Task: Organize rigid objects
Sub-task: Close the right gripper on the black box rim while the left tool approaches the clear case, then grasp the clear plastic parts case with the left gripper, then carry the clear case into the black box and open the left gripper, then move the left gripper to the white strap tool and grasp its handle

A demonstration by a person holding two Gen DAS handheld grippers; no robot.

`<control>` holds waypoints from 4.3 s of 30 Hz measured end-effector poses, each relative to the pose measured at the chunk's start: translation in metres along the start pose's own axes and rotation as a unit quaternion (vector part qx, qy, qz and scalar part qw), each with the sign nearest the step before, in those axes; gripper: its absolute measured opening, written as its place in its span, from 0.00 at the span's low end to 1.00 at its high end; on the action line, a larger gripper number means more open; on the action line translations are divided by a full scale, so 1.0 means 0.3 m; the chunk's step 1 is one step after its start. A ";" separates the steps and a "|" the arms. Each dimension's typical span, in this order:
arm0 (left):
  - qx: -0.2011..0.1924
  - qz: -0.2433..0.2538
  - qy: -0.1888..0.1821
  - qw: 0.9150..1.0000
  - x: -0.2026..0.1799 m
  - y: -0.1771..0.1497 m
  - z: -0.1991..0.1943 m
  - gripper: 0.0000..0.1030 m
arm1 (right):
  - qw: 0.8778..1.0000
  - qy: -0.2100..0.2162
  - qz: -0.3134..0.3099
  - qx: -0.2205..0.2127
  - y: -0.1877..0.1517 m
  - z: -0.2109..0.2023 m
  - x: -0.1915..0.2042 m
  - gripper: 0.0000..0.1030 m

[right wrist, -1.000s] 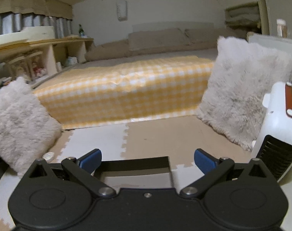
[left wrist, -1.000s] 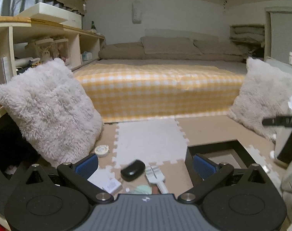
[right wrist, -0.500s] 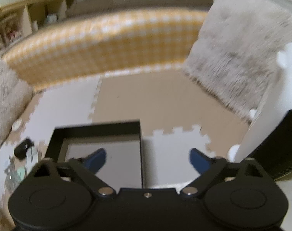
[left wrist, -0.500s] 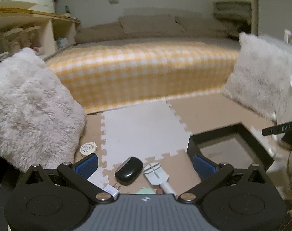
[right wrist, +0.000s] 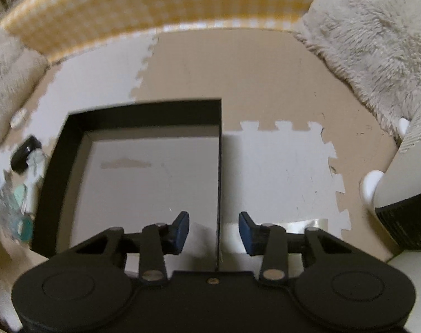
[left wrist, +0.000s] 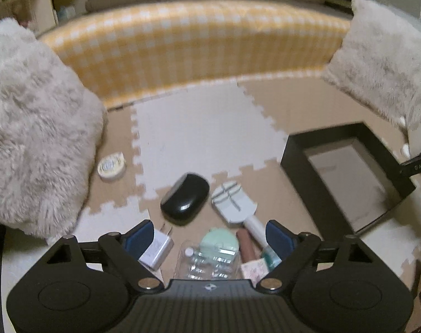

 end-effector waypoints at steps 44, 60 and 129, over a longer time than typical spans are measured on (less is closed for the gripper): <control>0.125 0.055 -0.006 0.991 -0.008 -0.128 0.291 0.71 | 0.997 -0.021 -0.030 0.061 -0.028 0.092 -0.003 0.04; 0.061 -0.122 -0.030 0.990 -0.037 -0.001 0.121 0.71 | 1.000 0.009 0.013 0.003 0.021 0.003 -0.023 0.03; -0.023 -0.072 -0.081 0.994 -0.518 0.134 -0.037 1.00 | 1.000 0.001 0.022 -0.006 0.005 0.012 -0.025 0.03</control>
Point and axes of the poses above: each gripper's, at about its wrist camera, not at the fingertips, and z roughly the way its jaws point, x to its left, y to its top, the point moved 7 cm from there along z, roughly the way its jaws point, and after that the axes turned 10 degrees about y, right-handed, at the moved point
